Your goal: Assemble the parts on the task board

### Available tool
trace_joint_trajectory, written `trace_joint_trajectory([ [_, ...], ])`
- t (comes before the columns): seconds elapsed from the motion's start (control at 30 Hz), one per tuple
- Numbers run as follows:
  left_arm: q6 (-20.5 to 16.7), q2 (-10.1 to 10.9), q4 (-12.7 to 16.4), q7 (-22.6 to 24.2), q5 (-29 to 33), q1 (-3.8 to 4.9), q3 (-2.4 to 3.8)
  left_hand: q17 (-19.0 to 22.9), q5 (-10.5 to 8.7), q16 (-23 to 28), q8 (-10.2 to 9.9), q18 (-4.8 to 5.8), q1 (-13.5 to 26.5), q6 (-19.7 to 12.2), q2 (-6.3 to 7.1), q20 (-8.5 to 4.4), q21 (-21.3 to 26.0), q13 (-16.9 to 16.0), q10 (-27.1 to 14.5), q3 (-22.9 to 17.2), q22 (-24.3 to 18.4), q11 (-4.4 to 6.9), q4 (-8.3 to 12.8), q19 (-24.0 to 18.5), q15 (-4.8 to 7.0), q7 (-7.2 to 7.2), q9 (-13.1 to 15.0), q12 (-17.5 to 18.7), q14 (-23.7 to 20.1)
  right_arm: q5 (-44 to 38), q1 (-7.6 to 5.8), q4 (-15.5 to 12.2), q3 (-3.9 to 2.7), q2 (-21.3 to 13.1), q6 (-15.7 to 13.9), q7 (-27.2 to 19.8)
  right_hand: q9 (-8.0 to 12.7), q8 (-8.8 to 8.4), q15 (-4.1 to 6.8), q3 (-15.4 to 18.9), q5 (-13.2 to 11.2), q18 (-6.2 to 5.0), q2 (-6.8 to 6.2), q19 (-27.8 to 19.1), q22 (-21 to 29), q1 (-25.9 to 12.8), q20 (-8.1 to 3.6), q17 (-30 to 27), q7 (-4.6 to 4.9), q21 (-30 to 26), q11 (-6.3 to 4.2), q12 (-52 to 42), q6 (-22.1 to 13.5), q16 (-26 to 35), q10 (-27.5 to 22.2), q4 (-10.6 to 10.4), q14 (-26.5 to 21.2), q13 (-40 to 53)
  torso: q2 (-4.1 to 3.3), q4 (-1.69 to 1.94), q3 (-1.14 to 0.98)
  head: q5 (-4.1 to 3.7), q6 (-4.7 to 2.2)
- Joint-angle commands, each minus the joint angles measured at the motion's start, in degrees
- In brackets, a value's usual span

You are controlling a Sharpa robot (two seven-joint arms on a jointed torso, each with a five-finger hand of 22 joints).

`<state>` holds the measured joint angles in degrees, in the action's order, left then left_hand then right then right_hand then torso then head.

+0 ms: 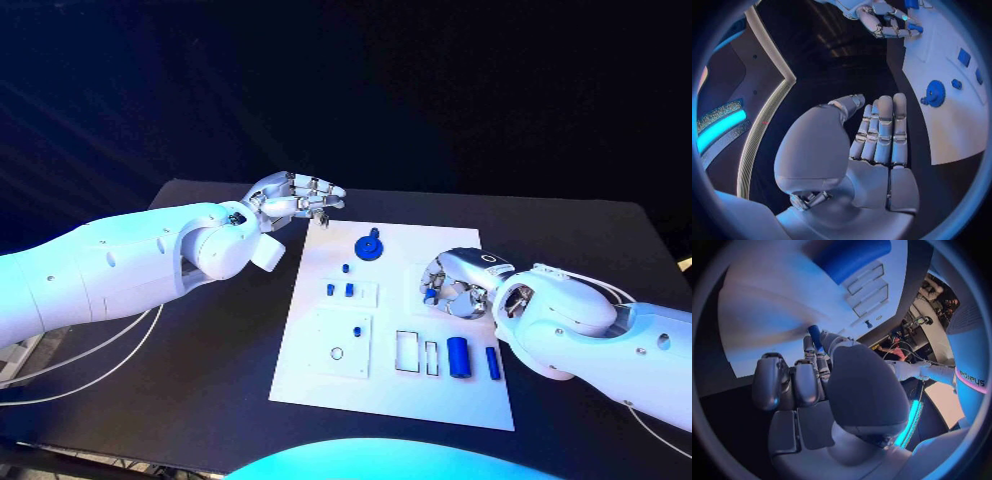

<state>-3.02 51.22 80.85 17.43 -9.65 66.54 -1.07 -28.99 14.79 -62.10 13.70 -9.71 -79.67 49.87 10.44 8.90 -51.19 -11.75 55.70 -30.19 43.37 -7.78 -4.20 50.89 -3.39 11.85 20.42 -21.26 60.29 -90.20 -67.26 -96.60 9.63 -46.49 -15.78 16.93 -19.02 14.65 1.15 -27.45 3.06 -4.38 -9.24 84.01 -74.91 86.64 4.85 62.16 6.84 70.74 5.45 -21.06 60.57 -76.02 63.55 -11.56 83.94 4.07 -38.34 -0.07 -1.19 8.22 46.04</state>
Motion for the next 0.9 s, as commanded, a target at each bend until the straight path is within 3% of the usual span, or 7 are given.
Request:
trace_joint_trajectory([
  [0.03,1.1,-0.1,0.1,0.2,-0.1,0.04,0.03,0.1,-0.16,0.2,-0.4,-0.83,0.0,-0.5,-0.48,0.06,0.2,-0.1,-0.5,0.1,0.0,-0.02,-0.1,0.2,-0.05,-0.06,-0.1,-0.3,-0.3,-0.8,0.11,-0.3,0.04,0.1,-2.9,-0.5,-1.7,1.77,0.69,-1.2,-0.2,1.2,1.46,0.9,-10.9,0.3,-0.67,0.1,-0.48,0.9,-3.1,-0.6,0.9,-0.3,4.1,1.7,0.8,1.7,-0.02,-0.03,-0.02,-0.09,0.04],
  [0.3,1.1,-0.1,0.1,0.2,-0.1,0.04,0.03,0.1,-0.15,0.2,-0.4,-0.83,0.0,-0.5,-0.52,0.06,0.2,-0.1,-0.5,0.1,-0.1,0.0,-0.1,0.2,-0.05,-0.08,-0.1,-0.3,-0.3,-1.3,0.1,-0.8,0.03,-0.4,-5.3,-0.6,-5.0,4.62,1.06,-4.4,-0.2,1.49,1.21,1.3,-11.3,-2.4,-1.11,0.6,-0.65,2.7,-3.43,0.1,-0.5,-0.6,5.7,4.8,1.0,2.9,0.0,0.0,-0.04,-0.12,0.07],
  [0.8,1.9,-0.3,0.0,0.5,-0.1,0.04,0.03,0.1,-0.15,0.2,-0.4,-0.84,0.0,-0.4,-0.46,0.06,0.3,-0.1,-0.5,0.2,-0.1,0.02,-0.1,0.3,-0.03,-0.11,0.0,-0.4,-0.3,0.3,-2.54,-7.8,-0.34,-2.6,-8.8,-3.7,-6.4,5.69,1.1,-5.6,-0.3,1.58,0.91,1.4,-11.4,-3.6,-1.15,1.3,-0.64,3.3,-3.48,0.6,-1.0,-0.9,6.1,6.1,1.1,3.5,0.02,-0.01,0.11,-0.11,-0.14],
  [0.9,2.0,-0.3,0.0,0.5,-0.1,0.04,0.03,0.1,-0.15,0.2,-0.4,-0.84,0.0,-0.4,-0.46,0.06,0.3,-0.1,-0.5,0.2,-0.1,0.02,-0.1,0.3,-0.03,-0.11,0.0,-0.4,-0.3,0.4,-2.5,-9.1,-0.34,-1.6,-9.4,-4.6,-6.5,5.8,1.1,-5.8,-0.2,1.58,0.86,1.4,-11.4,-3.7,-1.15,1.2,-0.63,3.3,-3.48,0.6,-1.0,-0.9,6.2,6.3,1.1,3.5,0.02,-0.06,0.01,0.17,-0.14],
])
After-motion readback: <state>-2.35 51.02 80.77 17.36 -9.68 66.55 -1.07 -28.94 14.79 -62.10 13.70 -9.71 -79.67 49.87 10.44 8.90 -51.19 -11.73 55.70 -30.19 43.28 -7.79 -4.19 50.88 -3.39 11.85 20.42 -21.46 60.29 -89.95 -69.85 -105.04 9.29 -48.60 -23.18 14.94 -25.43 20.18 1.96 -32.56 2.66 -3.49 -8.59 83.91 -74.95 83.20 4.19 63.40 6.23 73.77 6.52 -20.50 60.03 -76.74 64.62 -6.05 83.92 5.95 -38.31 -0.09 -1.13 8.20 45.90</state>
